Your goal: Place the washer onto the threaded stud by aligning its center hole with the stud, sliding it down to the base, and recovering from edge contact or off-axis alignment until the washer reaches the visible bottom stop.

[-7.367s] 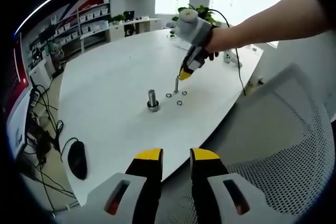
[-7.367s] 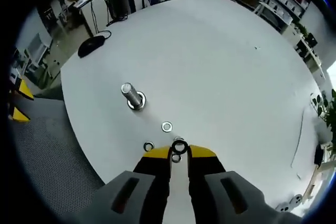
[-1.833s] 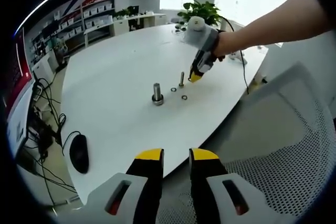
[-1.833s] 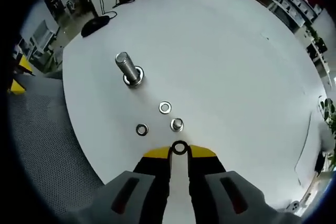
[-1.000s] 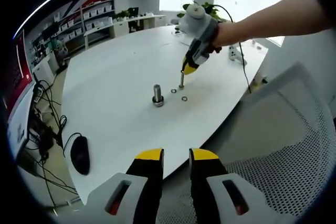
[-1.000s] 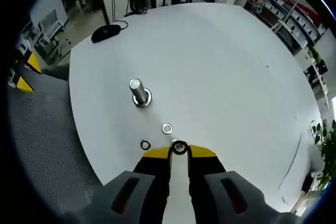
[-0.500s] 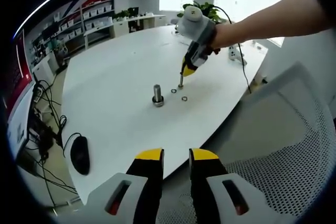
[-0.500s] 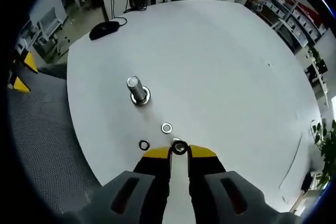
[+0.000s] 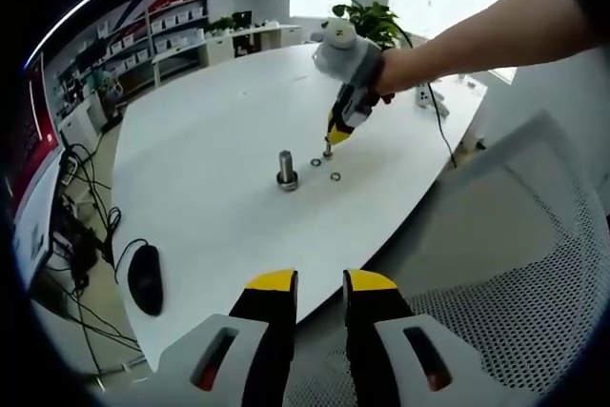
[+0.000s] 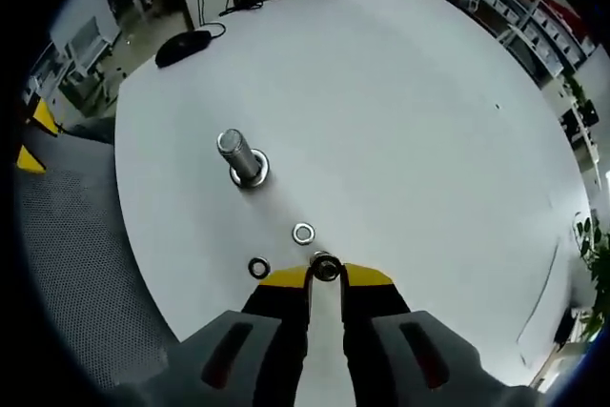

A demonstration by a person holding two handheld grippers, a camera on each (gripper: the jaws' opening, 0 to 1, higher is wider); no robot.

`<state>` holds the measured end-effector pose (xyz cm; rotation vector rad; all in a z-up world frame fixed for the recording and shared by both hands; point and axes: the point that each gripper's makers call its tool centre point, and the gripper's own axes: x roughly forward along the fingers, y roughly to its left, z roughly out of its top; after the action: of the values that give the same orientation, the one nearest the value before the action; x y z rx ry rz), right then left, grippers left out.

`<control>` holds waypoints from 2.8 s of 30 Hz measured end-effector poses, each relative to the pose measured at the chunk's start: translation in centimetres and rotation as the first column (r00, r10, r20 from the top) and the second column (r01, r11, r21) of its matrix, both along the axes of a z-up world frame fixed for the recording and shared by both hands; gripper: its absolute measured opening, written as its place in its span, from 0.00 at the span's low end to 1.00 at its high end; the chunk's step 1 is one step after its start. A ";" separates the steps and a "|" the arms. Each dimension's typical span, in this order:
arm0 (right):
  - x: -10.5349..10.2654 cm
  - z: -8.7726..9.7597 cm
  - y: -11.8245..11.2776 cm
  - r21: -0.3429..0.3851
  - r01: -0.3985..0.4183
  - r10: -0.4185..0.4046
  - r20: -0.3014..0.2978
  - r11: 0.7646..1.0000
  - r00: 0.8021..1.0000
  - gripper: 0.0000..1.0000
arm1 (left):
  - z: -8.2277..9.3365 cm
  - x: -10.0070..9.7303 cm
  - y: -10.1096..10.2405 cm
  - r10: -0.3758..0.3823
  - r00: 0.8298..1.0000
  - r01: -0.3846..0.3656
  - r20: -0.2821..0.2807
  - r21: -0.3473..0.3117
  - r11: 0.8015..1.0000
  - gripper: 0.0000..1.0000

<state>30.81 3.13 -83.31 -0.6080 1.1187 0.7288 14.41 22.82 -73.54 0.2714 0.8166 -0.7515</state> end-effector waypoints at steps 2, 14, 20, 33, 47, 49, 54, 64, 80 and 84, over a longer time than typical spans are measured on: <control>0.0 -0.4 -0.1 -0.005 0.001 -0.001 -0.005 1.000 1.000 0.14 | 0.0 0.1 0.0 0.004 1.000 -0.004 0.000 -0.002 1.000 0.17; -0.3 -2.1 -1.0 -0.023 0.031 -0.032 -0.035 0.999 0.999 0.14 | -0.1 0.0 0.1 0.005 1.000 -0.004 -0.005 0.002 1.000 0.17; -0.5 -2.3 -1.0 -0.034 0.018 -0.019 -0.036 0.999 0.999 0.15 | -0.1 0.0 0.1 0.003 1.000 -0.003 -0.002 0.004 1.000 0.17; -1.6 -2.6 -1.4 -0.056 0.049 -0.051 -0.036 0.997 0.998 0.19 | -0.1 -0.2 0.1 0.000 1.000 0.000 0.005 0.013 1.000 0.17; -4.5 -1.7 -0.9 -0.091 0.075 -0.080 -0.056 0.993 0.995 0.22 | 0.3 0.0 0.0 0.007 1.000 -0.006 0.020 -0.014 1.000 0.16; -5.1 -1.8 -0.2 -0.091 0.060 -0.066 -0.063 0.994 0.996 0.22 | 0.4 0.0 -0.1 0.006 1.000 -0.006 0.023 -0.019 1.000 0.16; -5.8 -2.1 1.1 -0.104 0.035 -0.042 -0.068 0.994 0.997 0.23 | 0.2 -0.2 -0.2 -0.003 1.000 0.003 0.010 -0.019 1.000 0.16; -4.9 -3.0 2.9 -0.106 0.041 -0.047 -0.058 0.994 0.997 0.25 | 0.3 0.1 0.1 0.016 1.000 -0.016 0.018 -0.013 1.000 0.16; -4.6 -3.5 3.1 -0.010 -0.045 0.045 -0.077 0.999 0.996 0.22 | -0.4 0.1 0.9 0.047 0.999 -0.047 0.000 0.043 0.998 0.16; -4.6 -3.4 2.9 0.038 -0.084 0.086 -0.048 0.996 0.995 0.19 | -0.5 0.1 1.1 0.055 0.998 -0.055 -0.006 0.054 0.997 0.16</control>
<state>26.23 5.99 -86.73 -0.6129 1.1279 0.8394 14.48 23.88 -74.06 0.2938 0.8489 -0.6798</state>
